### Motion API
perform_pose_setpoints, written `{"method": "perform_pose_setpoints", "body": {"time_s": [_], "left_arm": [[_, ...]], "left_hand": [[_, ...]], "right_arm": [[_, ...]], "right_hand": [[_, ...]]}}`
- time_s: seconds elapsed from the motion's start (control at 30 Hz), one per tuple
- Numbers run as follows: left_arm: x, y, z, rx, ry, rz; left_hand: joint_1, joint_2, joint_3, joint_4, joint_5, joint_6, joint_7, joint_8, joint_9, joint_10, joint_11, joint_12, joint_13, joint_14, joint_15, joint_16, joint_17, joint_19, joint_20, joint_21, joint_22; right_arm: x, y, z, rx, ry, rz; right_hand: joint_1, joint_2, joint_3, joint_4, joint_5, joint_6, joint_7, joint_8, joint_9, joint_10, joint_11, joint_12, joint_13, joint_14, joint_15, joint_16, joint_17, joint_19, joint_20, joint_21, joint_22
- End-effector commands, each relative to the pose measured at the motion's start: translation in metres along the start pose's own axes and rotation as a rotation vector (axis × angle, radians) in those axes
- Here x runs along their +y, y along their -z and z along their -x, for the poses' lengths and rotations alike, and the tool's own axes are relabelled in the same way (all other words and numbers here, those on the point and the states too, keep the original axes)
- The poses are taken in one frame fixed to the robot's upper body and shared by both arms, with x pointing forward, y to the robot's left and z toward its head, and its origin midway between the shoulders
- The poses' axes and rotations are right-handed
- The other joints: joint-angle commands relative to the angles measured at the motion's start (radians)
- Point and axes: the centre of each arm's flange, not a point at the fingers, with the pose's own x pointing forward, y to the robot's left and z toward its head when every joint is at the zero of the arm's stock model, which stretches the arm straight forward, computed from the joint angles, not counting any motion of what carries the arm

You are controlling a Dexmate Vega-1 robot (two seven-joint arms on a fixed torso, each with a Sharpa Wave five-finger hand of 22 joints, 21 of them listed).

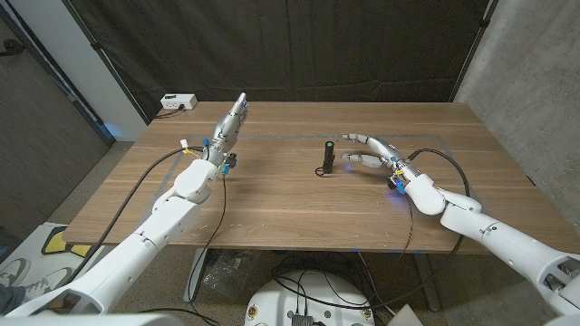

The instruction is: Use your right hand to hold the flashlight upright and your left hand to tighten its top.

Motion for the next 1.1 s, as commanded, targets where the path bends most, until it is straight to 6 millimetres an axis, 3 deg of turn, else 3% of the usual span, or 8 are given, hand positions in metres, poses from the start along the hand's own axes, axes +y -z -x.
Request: {"method": "perform_pose_setpoints", "body": {"time_s": [0.03,0.5,1.1], "left_arm": [[0.010,-0.002,0.011,0.004,0.014,0.022],[0.014,0.001,0.007,0.014,0.051,0.035],[0.010,0.007,0.007,0.030,0.067,0.047]], "left_hand": [[0.011,-0.002,-0.008,0.004,-0.002,-0.003,0.002,-0.003,0.001,-0.004,-0.001,0.000,0.003,-0.007,0.002,-0.001,0.004,-0.009,0.001,-0.002,0.001],[0.012,-0.002,-0.011,0.004,-0.003,0.002,0.002,-0.003,0.001,0.000,0.000,-0.001,0.003,-0.002,0.002,0.000,0.004,-0.009,0.005,-0.003,0.001],[0.015,0.000,-0.014,0.004,-0.005,0.004,-0.003,-0.005,0.002,0.005,-0.003,-0.002,0.004,0.000,0.001,-0.001,0.004,-0.008,0.011,-0.003,0.002]], "right_arm": [[0.021,-0.019,0.000,-0.012,-0.029,0.007],[0.029,-0.015,-0.005,0.023,-0.005,0.000],[0.036,-0.011,0.009,0.059,-0.057,0.041]], "right_hand": [[-0.007,-0.009,-0.002,0.006,0.006,0.002,-0.006,0.003,0.005,-0.001,-0.003,0.000,0.003,0.005,0.007,0.008,0.002,0.000,-0.005,0.008,0.004],[-0.015,-0.014,-0.009,0.010,0.011,0.019,-0.009,0.010,0.006,0.015,-0.004,0.006,0.003,0.027,0.002,0.015,0.003,0.020,-0.002,0.018,0.004],[-0.004,-0.004,-0.005,0.009,0.019,0.023,-0.008,0.010,0.007,0.022,0.003,0.007,0.003,0.047,-0.001,0.019,0.003,0.032,-0.003,0.024,0.005]]}}
